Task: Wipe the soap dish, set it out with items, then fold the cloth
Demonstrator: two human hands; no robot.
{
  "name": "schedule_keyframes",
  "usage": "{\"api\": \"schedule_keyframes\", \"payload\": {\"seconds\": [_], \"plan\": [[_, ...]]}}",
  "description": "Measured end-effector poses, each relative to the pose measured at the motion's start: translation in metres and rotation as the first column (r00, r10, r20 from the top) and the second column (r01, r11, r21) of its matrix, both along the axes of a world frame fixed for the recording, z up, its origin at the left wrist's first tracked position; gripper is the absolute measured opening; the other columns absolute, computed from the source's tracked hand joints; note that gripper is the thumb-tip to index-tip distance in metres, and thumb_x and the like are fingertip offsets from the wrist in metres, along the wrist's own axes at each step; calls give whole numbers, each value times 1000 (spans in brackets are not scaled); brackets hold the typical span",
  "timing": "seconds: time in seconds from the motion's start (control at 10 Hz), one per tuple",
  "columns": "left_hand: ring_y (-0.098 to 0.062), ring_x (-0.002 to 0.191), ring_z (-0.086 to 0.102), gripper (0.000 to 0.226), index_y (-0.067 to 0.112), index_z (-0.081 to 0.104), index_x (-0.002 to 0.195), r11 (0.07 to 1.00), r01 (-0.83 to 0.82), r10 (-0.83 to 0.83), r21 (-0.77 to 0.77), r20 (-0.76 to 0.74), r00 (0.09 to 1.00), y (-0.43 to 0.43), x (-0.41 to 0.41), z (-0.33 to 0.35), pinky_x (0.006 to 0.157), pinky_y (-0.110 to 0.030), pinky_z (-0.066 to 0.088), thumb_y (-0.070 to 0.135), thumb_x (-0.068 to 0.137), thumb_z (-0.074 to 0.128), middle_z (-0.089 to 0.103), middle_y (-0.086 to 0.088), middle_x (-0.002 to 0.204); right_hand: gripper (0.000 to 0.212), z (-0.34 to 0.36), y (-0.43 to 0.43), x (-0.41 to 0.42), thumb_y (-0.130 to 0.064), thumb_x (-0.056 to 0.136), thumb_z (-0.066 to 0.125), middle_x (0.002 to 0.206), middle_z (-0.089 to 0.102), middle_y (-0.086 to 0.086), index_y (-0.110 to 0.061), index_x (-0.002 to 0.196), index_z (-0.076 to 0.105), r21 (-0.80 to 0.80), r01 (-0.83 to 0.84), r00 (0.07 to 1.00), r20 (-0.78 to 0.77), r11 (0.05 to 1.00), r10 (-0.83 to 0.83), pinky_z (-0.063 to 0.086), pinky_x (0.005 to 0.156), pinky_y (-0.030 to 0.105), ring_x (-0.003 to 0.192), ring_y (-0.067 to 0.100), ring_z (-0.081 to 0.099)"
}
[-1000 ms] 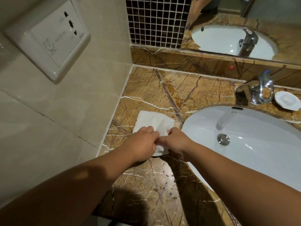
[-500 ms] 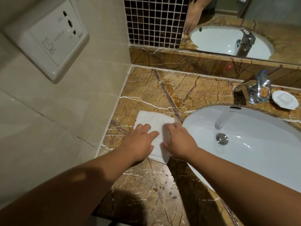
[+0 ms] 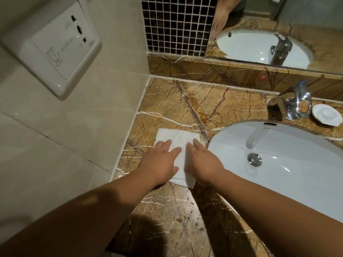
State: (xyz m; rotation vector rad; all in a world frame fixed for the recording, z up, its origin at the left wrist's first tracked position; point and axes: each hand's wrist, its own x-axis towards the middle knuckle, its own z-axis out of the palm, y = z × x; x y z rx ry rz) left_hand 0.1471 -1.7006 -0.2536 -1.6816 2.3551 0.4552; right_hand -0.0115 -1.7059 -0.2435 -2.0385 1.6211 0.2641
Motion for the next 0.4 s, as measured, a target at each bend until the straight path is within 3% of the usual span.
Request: {"api": "schedule_keyframes", "payload": {"seconds": [0.2, 0.3, 0.4], "plan": [[-30, 141, 19, 64, 30, 25, 148, 1000, -8, 8, 11, 2, 1000, -4, -1, 3, 107, -49, 31, 45, 92, 51, 17, -10, 159, 84, 2, -7, -3, -29, 88, 62, 162, 4, 13, -11, 152, 10, -41, -67, 997, -45, 997, 65, 17, 118, 38, 146, 30, 12], [-31, 134, 30, 57, 28, 33, 142, 1000, 13, -14, 21, 32, 999, -7, -2, 9, 102, -48, 36, 45, 91, 51, 29, -10, 152, 72, 6, -3, -8, -27, 90, 56, 161, 14, 11, -11, 150, 19, -37, -30, 1000, -9, 999, 30, 24, 114, 37, 144, 28, 19], [-29, 119, 43, 43, 22, 44, 129, 998, 25, -24, -54, 18, 1000, -12, -6, 19, 94, -45, 43, 43, 91, 49, 46, -9, 132, 57, 15, 2, -15, -34, 92, 54, 151, 35, 11, -9, 141, 37, -86, 13, 1000, 19, 996, -11, 35, 109, 38, 136, 27, 34]]}}
